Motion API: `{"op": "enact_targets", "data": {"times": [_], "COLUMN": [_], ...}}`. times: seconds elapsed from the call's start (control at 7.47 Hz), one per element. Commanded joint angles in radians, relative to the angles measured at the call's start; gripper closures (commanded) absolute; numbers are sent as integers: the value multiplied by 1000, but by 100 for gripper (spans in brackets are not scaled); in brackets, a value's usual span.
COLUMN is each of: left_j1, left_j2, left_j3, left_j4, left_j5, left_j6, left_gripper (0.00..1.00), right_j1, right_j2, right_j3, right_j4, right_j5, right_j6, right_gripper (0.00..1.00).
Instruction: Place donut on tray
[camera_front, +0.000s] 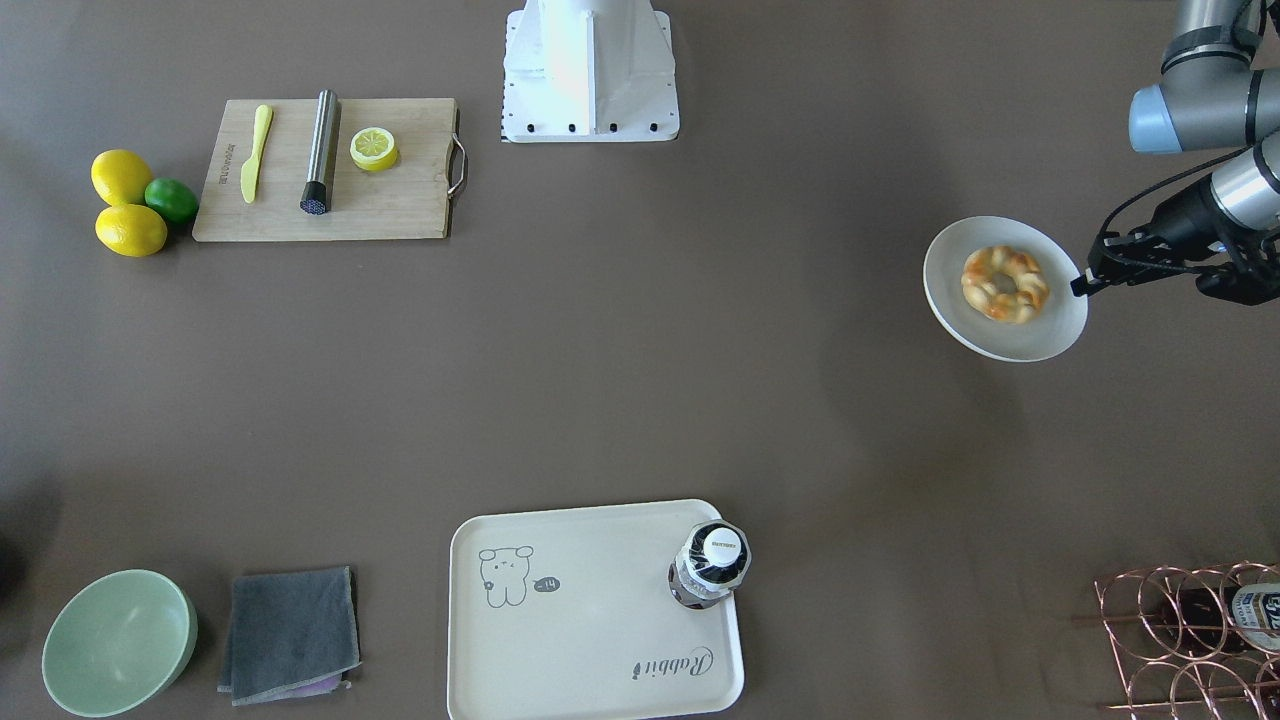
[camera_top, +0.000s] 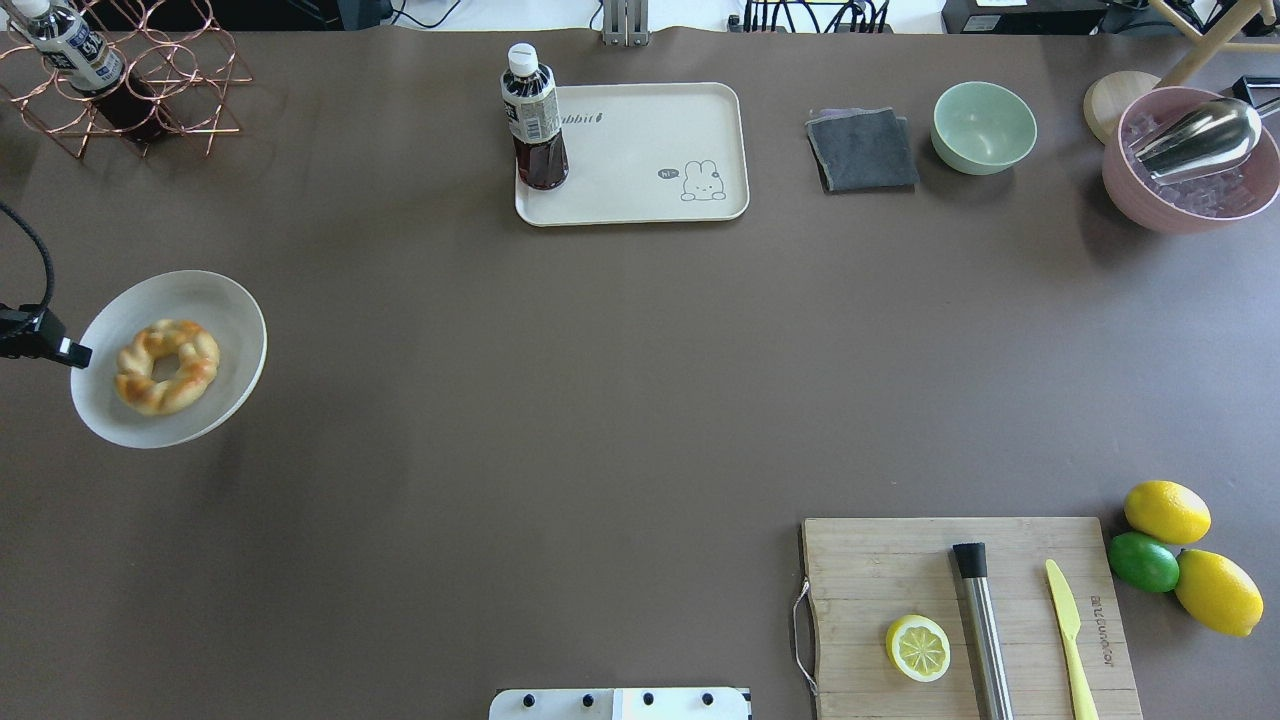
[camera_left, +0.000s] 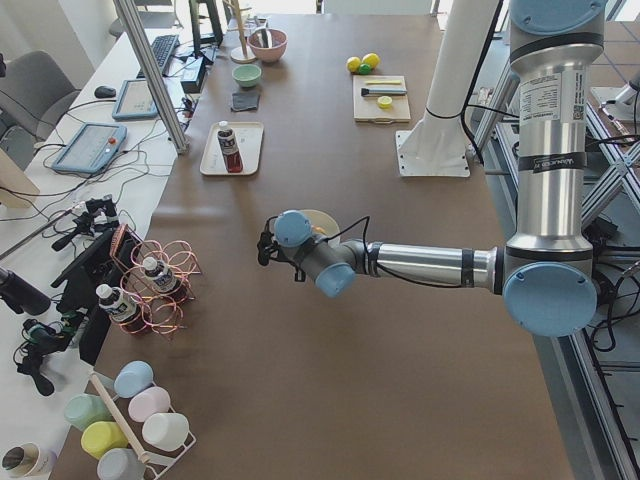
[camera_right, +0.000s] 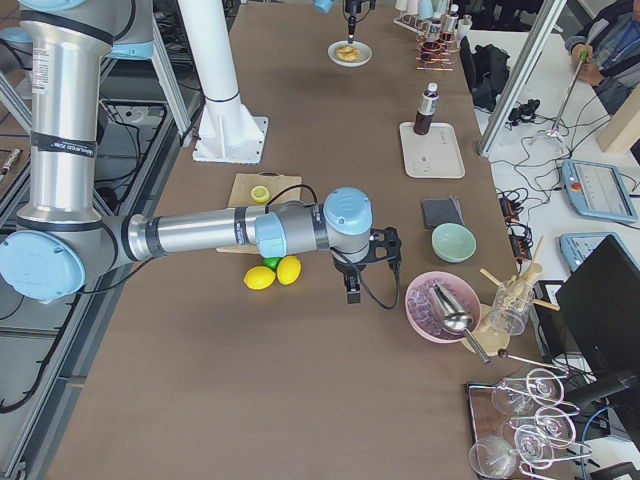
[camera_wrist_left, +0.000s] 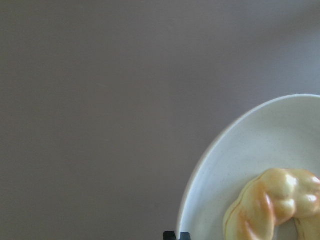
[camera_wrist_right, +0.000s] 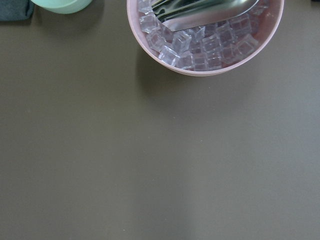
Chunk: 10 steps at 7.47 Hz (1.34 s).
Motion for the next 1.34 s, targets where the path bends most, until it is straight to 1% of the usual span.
{"op": "enact_targets", "data": {"times": [0.0, 0.13, 0.27, 0.4, 0.54, 0.67, 0.8, 0.94, 1.07, 1.21], "left_j1": [154, 229, 295, 333, 373, 418, 470, 535, 583, 619], "left_j2": [-11, -93, -155, -163, -238, -346, -443, -564, -632, -652], "left_j3": [-245, -259, -271, -286, -312, -348, -381, -383, -379, -374], "left_j4": [54, 55, 55, 57, 120, 291, 464, 614, 679, 682], "left_j5": [67, 80, 142, 185, 219, 268, 359, 441, 492, 523], "left_j6": [-317, -512, -624, -658, -727, -753, -776, -821, -865, -897], "left_gripper": [100, 100, 100, 100, 100, 100, 100, 100, 100, 100], "right_j1": [-83, -121, -152, -197, -261, -308, -351, -423, -495, -554], "right_j2": [5, 5, 7, 19, 68, 108, 128, 180, 221, 237], "right_j3": [87, 111, 111, 111, 111, 117, 137, 151, 153, 168], "right_j4": [1, 18, 85, 134, 159, 166, 182, 189, 189, 189], "right_j5": [56, 50, 38, 32, 12, 6, 0, -48, -94, -124], "right_j6": [182, 254, 323, 421, 563, 657, 726, 838, 922, 969], "right_gripper": [1, 2, 3, 8, 11, 24, 21, 15, 11, 2]}}
